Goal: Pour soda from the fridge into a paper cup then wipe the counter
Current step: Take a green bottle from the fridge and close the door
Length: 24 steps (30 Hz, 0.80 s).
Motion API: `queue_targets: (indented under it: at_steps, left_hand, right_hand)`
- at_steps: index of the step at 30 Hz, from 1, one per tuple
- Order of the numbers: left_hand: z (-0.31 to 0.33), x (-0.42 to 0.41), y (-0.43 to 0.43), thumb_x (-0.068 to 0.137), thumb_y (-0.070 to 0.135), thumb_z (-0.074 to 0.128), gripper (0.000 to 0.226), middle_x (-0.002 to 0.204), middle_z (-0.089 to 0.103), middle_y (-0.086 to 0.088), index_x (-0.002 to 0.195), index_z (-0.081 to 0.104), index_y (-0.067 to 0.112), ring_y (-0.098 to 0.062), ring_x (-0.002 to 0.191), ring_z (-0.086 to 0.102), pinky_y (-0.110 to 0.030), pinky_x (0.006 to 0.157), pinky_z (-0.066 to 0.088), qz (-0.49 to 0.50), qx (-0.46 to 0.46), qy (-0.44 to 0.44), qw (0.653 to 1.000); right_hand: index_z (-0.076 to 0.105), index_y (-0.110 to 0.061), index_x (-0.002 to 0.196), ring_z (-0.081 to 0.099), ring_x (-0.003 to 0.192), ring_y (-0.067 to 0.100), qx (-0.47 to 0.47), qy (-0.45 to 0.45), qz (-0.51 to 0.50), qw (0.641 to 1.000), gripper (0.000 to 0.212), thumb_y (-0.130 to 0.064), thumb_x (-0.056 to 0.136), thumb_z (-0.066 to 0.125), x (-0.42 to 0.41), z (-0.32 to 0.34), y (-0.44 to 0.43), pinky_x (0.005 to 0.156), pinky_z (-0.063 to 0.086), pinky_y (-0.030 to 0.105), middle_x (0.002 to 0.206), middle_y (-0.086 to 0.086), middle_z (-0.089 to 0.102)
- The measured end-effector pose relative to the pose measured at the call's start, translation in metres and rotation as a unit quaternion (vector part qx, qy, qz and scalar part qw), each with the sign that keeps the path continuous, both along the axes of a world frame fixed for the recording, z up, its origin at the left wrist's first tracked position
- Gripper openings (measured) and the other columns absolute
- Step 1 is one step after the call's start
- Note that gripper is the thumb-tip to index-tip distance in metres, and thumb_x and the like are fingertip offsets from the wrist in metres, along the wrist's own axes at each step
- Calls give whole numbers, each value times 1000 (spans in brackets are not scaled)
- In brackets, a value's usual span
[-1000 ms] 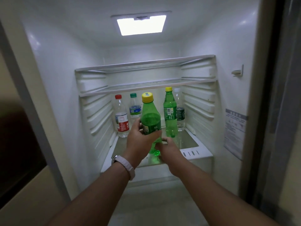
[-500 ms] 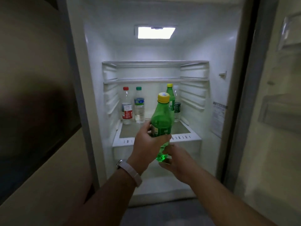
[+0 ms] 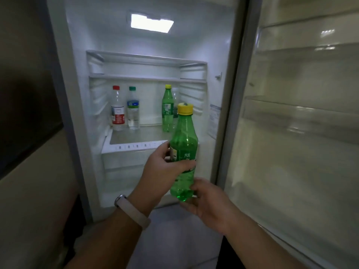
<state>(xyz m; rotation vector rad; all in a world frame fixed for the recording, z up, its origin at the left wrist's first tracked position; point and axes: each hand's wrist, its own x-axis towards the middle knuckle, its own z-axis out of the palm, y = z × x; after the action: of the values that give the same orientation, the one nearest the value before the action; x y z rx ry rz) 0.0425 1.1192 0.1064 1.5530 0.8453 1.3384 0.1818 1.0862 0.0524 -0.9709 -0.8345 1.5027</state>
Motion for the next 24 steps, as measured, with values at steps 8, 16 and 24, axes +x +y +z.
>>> queue_targets:
  at_steps: [8, 16, 24]
  left_hand:
    - [-2, 46, -65, 68, 3, 83, 37, 92, 76, -2, 97, 73, 23, -15, 85, 71, -37, 78, 59, -55, -6, -10, 998]
    - [5, 115, -157, 66, 2, 84, 38, 95, 76, -7, 98, 73, 18, -21, 86, 72, -38, 77, 59, -91, -14, -29, 995]
    - [-8, 189, -261, 60, 10, 82, 46, 97, 75, -7, 104, 72, 18, -18, 85, 71, -34, 76, 60, -110, -9, -12, 994]
  right_hand:
    - [63, -10, 107, 68, 78, 22, -14, -15, -23, 1000, 25, 0, 88, 51, 46, -4, -72, 74, 55, 35, 92, 12, 72]
    - [56, -2, 122, 68, 82, 26, -27, -27, -41, 998, 36, -2, 86, 53, 114, 1, -168, 72, 57, 36, 99, 18, 70]
    - [51, 3, 126, 66, 80, 25, -32, -11, -44, 998, 39, -1, 86, 49, 181, -6, -279, 74, 57, 36, 99, 17, 66]
